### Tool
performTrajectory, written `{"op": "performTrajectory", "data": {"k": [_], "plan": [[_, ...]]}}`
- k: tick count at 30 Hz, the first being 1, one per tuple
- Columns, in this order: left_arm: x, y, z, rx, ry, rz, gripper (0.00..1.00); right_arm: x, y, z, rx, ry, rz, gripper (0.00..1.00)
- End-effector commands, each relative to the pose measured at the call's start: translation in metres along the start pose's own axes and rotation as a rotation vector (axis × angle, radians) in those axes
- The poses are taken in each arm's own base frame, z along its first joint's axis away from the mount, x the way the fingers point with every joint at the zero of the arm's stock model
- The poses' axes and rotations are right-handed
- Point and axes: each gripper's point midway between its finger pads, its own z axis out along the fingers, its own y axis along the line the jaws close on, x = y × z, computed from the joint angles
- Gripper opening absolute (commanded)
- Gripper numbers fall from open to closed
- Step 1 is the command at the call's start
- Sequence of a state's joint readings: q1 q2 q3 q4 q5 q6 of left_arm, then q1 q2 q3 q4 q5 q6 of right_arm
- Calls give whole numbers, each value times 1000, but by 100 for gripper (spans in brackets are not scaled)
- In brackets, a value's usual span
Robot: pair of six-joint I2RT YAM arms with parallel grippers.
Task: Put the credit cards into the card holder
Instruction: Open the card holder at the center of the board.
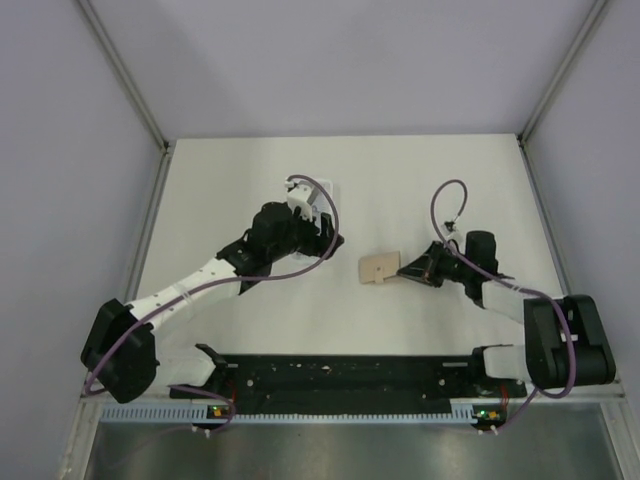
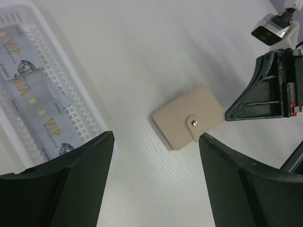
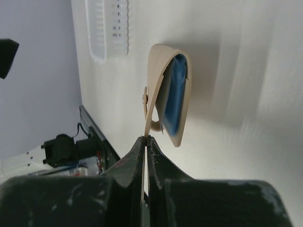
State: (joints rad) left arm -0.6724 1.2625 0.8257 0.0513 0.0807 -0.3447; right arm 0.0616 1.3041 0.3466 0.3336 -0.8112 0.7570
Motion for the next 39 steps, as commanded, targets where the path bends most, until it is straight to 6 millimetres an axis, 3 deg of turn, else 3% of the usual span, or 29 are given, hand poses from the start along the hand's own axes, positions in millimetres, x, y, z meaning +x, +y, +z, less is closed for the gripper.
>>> {"op": "performTrajectory", "data": {"k": [1,3,5,12,13,17,21,25,28,30,31,34,37,39], "plan": [[-23,-29,1,141,-54,54,79,29,32,8,-73,180,-82,0],[-20,-29,-1,146,-49,57,79,50,39,13,-56,289,-127,0],[-17,-28,-4,142,-44,62,79,57,40,15,-17,335,-159,0],[-7,-21,-15,115,-21,80,78,21,16,18,247,281,-244,0],[-3,-20,-16,115,-13,79,78,11,12,19,294,272,-259,4],[7,-18,-17,117,12,67,78,-31,8,34,412,194,-301,44],[12,-18,-15,112,22,65,78,-47,9,34,440,61,-243,52],[5,-18,-3,86,25,74,75,-34,2,25,422,-34,-137,44],[7,-17,13,65,49,76,64,-18,-6,18,413,-54,-82,30],[11,-19,24,65,73,87,50,-11,-11,12,419,-69,-55,25],[14,-20,30,55,85,93,34,-7,-13,10,417,-74,-50,23],[20,-18,47,1,119,121,2,-3,-17,2,434,-91,-53,11],[35,-12,61,-60,189,143,0,-1,-23,-4,461,-98,-71,3],[42,-9,70,-89,218,152,0,1,-28,-7,483,-99,-79,2]]}}
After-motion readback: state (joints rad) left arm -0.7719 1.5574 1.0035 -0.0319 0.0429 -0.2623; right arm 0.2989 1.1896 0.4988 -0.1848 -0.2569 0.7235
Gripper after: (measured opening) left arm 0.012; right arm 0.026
